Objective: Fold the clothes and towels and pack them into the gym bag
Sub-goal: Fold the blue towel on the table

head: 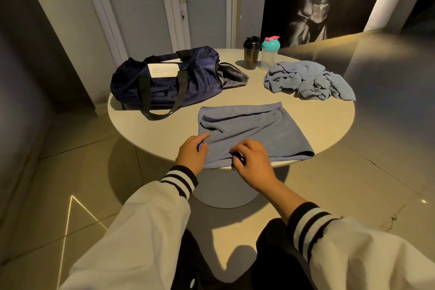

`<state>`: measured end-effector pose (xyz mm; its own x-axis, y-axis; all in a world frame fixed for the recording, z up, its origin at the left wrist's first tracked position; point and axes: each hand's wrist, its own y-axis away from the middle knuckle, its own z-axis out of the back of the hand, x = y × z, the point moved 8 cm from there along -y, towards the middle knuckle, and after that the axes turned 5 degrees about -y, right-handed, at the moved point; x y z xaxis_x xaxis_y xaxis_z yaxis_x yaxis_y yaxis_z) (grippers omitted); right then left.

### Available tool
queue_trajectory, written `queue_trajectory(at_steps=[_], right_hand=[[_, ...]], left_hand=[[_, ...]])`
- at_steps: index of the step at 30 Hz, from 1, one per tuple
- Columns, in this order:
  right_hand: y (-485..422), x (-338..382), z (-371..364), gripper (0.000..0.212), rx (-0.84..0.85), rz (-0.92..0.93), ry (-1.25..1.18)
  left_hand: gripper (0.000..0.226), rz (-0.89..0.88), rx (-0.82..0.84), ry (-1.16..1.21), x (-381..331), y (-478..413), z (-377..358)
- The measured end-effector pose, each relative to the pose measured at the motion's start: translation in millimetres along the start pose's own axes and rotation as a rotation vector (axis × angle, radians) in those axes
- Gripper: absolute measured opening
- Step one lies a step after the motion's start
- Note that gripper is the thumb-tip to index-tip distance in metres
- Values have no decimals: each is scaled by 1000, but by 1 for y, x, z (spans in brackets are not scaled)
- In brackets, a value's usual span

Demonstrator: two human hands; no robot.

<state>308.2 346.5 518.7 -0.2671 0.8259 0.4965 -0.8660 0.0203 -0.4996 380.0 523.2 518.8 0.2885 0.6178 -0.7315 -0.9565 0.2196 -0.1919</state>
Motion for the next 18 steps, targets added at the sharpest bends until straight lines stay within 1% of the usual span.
queue_trajectory(at_steps=[3, 6, 7, 10, 12, 15, 16, 18], right_hand=[[4, -3, 1, 12, -38, -4, 37], [7, 3, 13, 13, -102, 8, -2], [9, 5, 13, 13, -84, 32, -9], [15, 3, 4, 16, 47, 55, -23], [19, 0, 4, 18, 56, 42, -36], [23, 0, 4, 19, 32, 42, -46], [23, 1, 3, 20, 38, 44, -46], [23, 3, 0, 23, 73, 36, -68]], left_hand=[[45, 24, 77, 9, 4, 6, -5], [47, 18, 151, -33, 5, 10, -8], [47, 17, 155, -48, 5, 10, -9], [48, -16, 155, -140, 3, 10, -12], [48, -10, 136, -181, 4, 9, -15], [43, -2, 43, -297, 3, 8, -13], [40, -21, 3, -351, -2, 9, -12], [35, -123, -50, -462, -17, 13, -16]])
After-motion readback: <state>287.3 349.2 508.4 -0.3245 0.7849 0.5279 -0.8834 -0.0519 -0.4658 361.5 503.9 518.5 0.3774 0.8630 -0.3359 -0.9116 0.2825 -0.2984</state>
